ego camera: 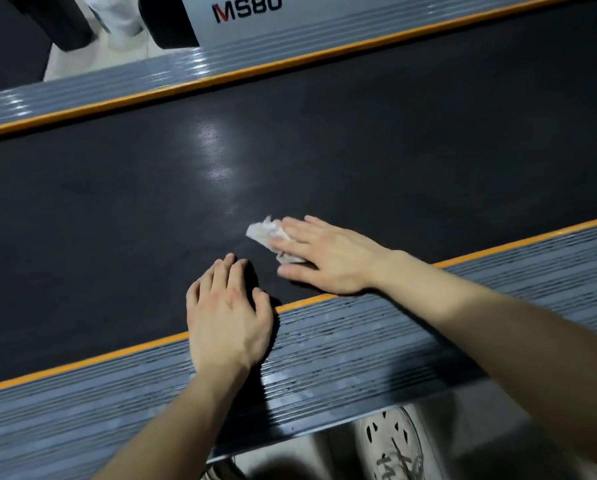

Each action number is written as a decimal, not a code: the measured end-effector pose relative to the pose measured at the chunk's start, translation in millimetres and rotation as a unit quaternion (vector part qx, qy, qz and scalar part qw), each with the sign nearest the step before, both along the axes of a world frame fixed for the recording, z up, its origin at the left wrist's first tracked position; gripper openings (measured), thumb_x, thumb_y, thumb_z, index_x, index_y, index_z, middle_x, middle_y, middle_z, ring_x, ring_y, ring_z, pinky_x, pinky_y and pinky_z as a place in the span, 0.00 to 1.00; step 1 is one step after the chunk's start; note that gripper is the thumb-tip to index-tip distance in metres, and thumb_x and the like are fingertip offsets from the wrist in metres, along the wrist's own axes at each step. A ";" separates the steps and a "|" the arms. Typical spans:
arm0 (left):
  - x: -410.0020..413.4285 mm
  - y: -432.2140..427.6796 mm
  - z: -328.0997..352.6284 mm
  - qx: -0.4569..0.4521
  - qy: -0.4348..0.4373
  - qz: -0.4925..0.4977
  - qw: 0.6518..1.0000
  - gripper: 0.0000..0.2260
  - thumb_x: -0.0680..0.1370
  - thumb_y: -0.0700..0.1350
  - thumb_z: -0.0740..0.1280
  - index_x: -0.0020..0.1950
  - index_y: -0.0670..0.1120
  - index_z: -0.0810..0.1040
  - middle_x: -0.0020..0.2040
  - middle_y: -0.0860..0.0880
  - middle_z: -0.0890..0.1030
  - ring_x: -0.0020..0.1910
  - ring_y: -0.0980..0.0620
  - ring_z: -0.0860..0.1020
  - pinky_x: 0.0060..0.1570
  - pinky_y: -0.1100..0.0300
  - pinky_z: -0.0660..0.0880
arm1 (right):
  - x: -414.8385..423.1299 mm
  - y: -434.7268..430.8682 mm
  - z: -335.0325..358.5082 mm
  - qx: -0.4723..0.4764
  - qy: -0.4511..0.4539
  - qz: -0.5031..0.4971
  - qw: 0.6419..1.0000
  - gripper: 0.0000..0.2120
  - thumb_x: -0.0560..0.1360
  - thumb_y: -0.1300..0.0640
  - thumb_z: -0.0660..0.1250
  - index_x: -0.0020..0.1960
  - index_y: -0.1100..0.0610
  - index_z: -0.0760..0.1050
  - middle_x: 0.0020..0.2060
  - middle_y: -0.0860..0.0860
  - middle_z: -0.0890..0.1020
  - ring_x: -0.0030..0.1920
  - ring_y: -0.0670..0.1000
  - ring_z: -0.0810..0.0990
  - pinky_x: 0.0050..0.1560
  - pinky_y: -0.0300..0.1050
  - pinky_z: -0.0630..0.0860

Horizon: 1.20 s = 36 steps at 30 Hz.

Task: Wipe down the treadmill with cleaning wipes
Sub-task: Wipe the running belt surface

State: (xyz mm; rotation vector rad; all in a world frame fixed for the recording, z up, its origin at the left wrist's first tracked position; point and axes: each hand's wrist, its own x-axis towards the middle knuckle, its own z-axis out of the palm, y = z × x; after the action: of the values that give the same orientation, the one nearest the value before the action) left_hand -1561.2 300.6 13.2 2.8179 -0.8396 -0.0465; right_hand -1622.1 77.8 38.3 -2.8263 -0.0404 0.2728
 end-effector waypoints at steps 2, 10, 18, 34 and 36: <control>0.2 -0.5 0.1 0.004 0.000 0.001 1.000 0.26 0.81 0.56 0.54 0.77 0.50 0.74 0.81 0.51 0.71 0.81 0.50 0.65 0.81 0.47 0.61 | 12.2 -24.3 3.8 -0.044 -0.038 -0.043 0.997 0.36 0.82 0.31 0.44 0.86 0.45 0.53 0.86 0.50 0.56 0.85 0.52 0.53 0.84 0.53 0.49; -1.0 0.5 3.3 0.009 0.004 0.004 1.000 0.26 0.81 0.55 0.55 0.76 0.50 0.75 0.81 0.50 0.71 0.81 0.50 0.65 0.81 0.48 0.60 | 58.2 4.0 -14.7 -0.004 -0.060 0.020 0.998 0.30 0.87 0.41 0.48 0.87 0.46 0.51 0.86 0.50 0.56 0.84 0.52 0.57 0.84 0.55 0.54; 0.1 1.0 5.7 0.003 0.012 0.006 1.000 0.27 0.80 0.55 0.54 0.77 0.50 0.75 0.81 0.51 0.71 0.82 0.51 0.64 0.82 0.48 0.59 | 84.2 -58.8 -16.3 -0.009 -0.077 -0.349 0.934 0.36 0.81 0.34 0.45 0.86 0.48 0.54 0.84 0.56 0.58 0.81 0.61 0.61 0.81 0.59 0.60; 0.0 1.1 5.7 0.009 0.012 0.005 1.000 0.27 0.81 0.56 0.54 0.76 0.50 0.75 0.81 0.49 0.71 0.82 0.49 0.65 0.81 0.46 0.60 | -40.3 -116.7 -2.7 -0.158 -0.023 -0.481 0.862 0.21 0.80 0.51 0.59 0.67 0.62 0.77 0.66 0.64 0.68 0.65 0.67 0.68 0.66 0.64 0.73; 0.1 0.4 6.0 0.007 0.015 0.004 1.000 0.27 0.81 0.56 0.55 0.76 0.50 0.75 0.81 0.49 0.71 0.82 0.49 0.65 0.81 0.47 0.60 | -33.5 -77.5 8.5 -0.111 -0.016 -0.388 0.915 0.19 0.77 0.56 0.64 0.67 0.58 0.77 0.65 0.61 0.68 0.64 0.65 0.69 0.64 0.61 0.75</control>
State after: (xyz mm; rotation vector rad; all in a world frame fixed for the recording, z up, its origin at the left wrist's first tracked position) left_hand -1561.2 301.0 19.2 2.8273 -0.8235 -0.0926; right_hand -1655.6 0.3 46.8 -2.7872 1.1380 0.0420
